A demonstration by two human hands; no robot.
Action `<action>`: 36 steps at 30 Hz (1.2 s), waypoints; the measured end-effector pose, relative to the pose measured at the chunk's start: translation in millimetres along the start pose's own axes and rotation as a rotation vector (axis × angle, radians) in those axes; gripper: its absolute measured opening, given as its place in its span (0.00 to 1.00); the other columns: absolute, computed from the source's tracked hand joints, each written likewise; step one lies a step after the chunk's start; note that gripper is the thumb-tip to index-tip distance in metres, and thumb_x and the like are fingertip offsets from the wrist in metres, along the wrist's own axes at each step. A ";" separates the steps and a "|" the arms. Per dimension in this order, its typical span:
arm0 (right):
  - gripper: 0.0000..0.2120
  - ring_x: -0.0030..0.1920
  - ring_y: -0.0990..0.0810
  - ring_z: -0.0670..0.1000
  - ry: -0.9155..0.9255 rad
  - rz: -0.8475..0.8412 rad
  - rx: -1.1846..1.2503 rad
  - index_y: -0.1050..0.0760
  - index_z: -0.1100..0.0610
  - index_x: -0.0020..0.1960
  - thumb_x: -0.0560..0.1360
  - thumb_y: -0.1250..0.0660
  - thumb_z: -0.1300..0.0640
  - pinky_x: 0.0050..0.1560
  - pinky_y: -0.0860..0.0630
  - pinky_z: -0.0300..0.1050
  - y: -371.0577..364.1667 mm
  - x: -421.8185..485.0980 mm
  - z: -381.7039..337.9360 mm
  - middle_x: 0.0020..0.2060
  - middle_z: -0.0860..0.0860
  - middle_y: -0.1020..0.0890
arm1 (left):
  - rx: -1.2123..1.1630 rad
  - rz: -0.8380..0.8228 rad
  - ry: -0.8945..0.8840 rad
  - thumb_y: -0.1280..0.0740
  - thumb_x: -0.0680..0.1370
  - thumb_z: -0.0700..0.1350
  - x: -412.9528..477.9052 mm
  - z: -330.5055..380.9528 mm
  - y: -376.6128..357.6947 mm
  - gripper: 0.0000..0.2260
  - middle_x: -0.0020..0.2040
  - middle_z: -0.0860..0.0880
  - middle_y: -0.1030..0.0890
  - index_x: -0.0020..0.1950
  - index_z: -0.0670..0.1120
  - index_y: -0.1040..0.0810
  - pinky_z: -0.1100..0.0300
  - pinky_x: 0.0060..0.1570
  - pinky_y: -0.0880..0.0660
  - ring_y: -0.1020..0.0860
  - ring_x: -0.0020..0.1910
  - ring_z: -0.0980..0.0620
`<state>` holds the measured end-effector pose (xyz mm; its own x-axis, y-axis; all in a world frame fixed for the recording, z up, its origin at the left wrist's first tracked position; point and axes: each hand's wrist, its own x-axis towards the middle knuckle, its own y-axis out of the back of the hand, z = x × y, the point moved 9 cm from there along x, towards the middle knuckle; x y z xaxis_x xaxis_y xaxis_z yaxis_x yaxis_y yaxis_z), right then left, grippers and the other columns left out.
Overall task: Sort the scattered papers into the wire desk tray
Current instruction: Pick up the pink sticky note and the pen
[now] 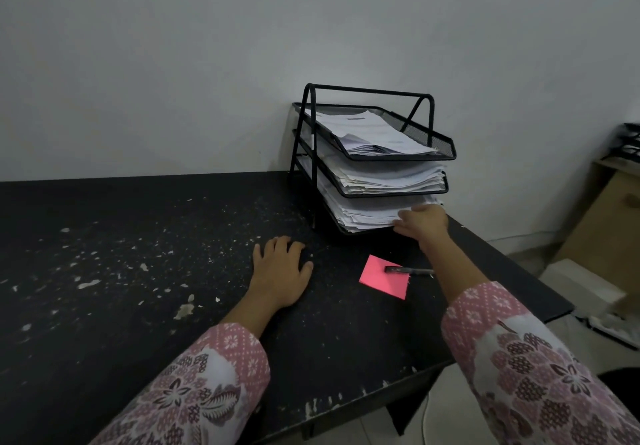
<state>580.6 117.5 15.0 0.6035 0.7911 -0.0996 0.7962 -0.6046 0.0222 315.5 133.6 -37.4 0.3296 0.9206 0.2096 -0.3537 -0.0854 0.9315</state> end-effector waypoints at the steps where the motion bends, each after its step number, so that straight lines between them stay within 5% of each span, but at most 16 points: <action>1: 0.18 0.49 0.20 0.61 0.033 -0.017 -0.091 0.34 0.70 0.65 0.76 0.39 0.71 0.50 0.21 0.53 3.3 -1.5 -1.1 0.56 0.67 0.24 | 0.000 0.001 0.001 0.45 0.80 0.56 0.3 0.4 0.7 0.21 0.73 0.48 0.38 0.72 0.51 0.36 0.44 0.73 0.51 0.42 0.73 0.47; 3: 0.15 0.42 0.21 0.54 0.134 -0.047 -0.402 0.27 0.67 0.61 0.75 0.35 0.68 0.45 0.20 0.48 11.3 -8.0 -6.7 0.48 0.61 0.21 | -0.004 0.014 0.002 0.44 0.80 0.55 0.8 1.4 3.3 0.20 0.71 0.48 0.36 0.71 0.51 0.35 0.45 0.73 0.48 0.40 0.71 0.48; 8: 0.12 0.54 0.22 0.51 0.343 -0.228 -0.996 0.19 0.58 0.52 0.73 0.37 0.68 0.54 0.29 0.38 18.8 -27.4 0.7 0.52 0.52 0.19 | -0.070 0.077 -0.024 0.39 0.78 0.49 -0.1 15.2 14.4 0.14 0.63 0.49 0.27 0.63 0.49 0.27 0.53 0.63 0.34 0.30 0.63 0.48; 12: 0.12 0.55 0.22 0.51 0.333 -0.333 -1.204 0.20 0.53 0.53 0.71 0.32 0.63 0.60 0.26 0.46 25.9 -32.6 24.9 0.51 0.50 0.19 | -0.130 0.090 -0.047 0.38 0.77 0.47 -3.2 50.2 15.1 0.12 0.59 0.48 0.25 0.60 0.48 0.24 0.53 0.57 0.31 0.28 0.60 0.47; 16: 0.06 0.52 0.21 0.52 0.391 -0.239 -1.222 0.19 0.51 0.49 0.73 0.31 0.58 0.58 0.25 0.54 30.0 -32.5 33.5 0.49 0.50 0.19 | -0.175 0.049 -0.070 0.36 0.76 0.49 -1.5 82.7 3.4 0.13 0.59 0.46 0.25 0.59 0.48 0.23 0.53 0.59 0.30 0.29 0.60 0.45; 27: 0.09 0.45 0.23 0.59 0.293 0.096 -1.064 0.22 0.67 0.46 0.75 0.40 0.65 0.42 0.30 0.44 56.3 -16.3 32.1 0.47 0.64 0.21 | -0.076 -0.332 -0.320 0.41 0.80 0.49 15.4 129.0 -38.2 0.26 0.77 0.50 0.44 0.76 0.48 0.44 0.48 0.69 0.48 0.47 0.74 0.46; 36: 0.11 0.49 0.22 0.60 0.285 0.097 -1.008 0.20 0.68 0.47 0.76 0.41 0.66 0.46 0.28 0.45 48.9 -18.3 30.7 0.47 0.63 0.19 | -0.084 -0.294 -0.285 0.32 0.73 0.58 22.5 115.8 -27.8 0.27 0.64 0.45 0.33 0.68 0.50 0.31 0.51 0.64 0.40 0.37 0.65 0.45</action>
<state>607.2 70.6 -12.7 0.5501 0.8151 0.1818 0.3321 -0.4132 0.8479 434.2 112.5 -24.2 0.6520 0.7579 0.0235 -0.2751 0.2076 0.9387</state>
